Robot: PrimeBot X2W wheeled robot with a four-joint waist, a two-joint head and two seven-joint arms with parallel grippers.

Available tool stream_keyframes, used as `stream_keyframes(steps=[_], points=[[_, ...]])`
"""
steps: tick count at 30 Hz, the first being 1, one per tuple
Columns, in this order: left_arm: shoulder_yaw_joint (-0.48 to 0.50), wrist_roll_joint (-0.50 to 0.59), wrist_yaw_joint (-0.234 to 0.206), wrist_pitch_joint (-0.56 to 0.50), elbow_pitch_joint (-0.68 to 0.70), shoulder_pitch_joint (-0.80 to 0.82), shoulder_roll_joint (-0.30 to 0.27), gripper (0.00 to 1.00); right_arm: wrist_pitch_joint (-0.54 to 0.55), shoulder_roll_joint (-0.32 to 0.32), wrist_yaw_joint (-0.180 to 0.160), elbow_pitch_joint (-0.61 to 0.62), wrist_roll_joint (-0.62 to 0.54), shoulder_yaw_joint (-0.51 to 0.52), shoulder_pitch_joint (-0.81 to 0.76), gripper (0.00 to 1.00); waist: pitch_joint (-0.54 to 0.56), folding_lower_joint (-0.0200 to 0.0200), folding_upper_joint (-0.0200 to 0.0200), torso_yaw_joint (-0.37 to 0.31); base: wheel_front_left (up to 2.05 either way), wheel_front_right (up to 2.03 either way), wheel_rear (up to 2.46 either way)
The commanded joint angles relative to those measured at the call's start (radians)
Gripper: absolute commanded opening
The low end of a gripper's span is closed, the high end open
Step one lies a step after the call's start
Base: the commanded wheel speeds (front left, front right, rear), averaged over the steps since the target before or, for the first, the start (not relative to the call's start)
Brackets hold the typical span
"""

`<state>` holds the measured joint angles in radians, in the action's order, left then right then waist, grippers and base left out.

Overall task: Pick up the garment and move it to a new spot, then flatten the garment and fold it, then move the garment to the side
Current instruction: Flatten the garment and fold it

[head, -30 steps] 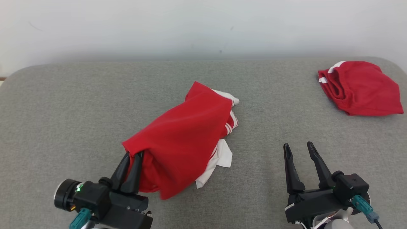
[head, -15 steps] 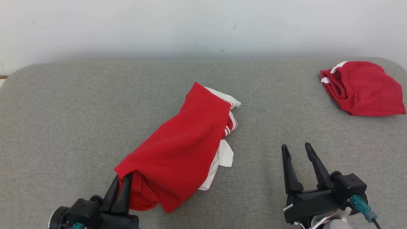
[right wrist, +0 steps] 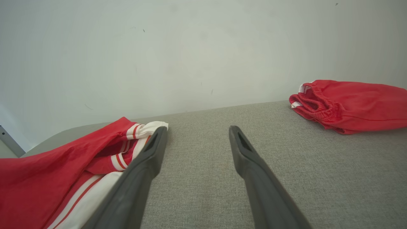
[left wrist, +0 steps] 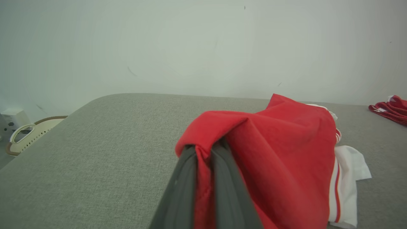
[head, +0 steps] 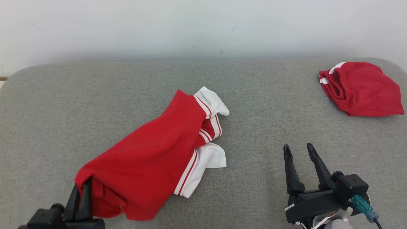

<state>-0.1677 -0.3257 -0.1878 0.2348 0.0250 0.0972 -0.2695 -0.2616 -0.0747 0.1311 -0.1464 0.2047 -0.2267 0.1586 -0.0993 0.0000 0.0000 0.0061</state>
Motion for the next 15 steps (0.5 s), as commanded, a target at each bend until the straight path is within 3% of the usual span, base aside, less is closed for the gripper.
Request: stream_keyframes(steps=[1, 2, 3, 4, 15], points=[[0.004, -0.009, 0.0, 0.007, -0.017, -0.021, 0.002, 0.0, -0.004, -0.007, -0.001, -0.002, 0.003, 0.0, 0.004, 1.0, 0.0, 0.0, 0.0, -0.001, 0.0, 0.0, 0.0], [0.004, -0.013, 0.002, 0.008, -0.032, -0.025, 0.003, 0.0, -0.004, -0.007, -0.001, -0.003, 0.003, 0.001, 0.004, 1.0, 0.0, 0.0, 0.0, -0.001, 0.0, 0.0, 0.0], [0.007, -0.02, 0.002, 0.011, -0.047, -0.023, 0.008, 0.38, -0.004, -0.007, -0.001, -0.004, 0.002, 0.001, 0.004, 1.0, 0.0, 0.0, 0.0, -0.001, 0.0, 0.0, 0.0], [0.006, -0.02, 0.002, 0.012, -0.063, -0.023, 0.01, 0.97, -0.004, -0.008, -0.001, -0.005, 0.002, 0.001, 0.004, 1.0, 0.0, 0.0, 0.0, 0.0, 0.0, 0.0, 0.0], [0.018, -0.026, 0.011, 0.03, -0.098, -0.03, 0.05, 1.0, -0.004, -0.014, -0.001, -0.006, -0.003, 0.01, 0.004, 1.0, -0.006, 0.0, 0.0, 0.046, 0.0, 0.0, 0.0]])
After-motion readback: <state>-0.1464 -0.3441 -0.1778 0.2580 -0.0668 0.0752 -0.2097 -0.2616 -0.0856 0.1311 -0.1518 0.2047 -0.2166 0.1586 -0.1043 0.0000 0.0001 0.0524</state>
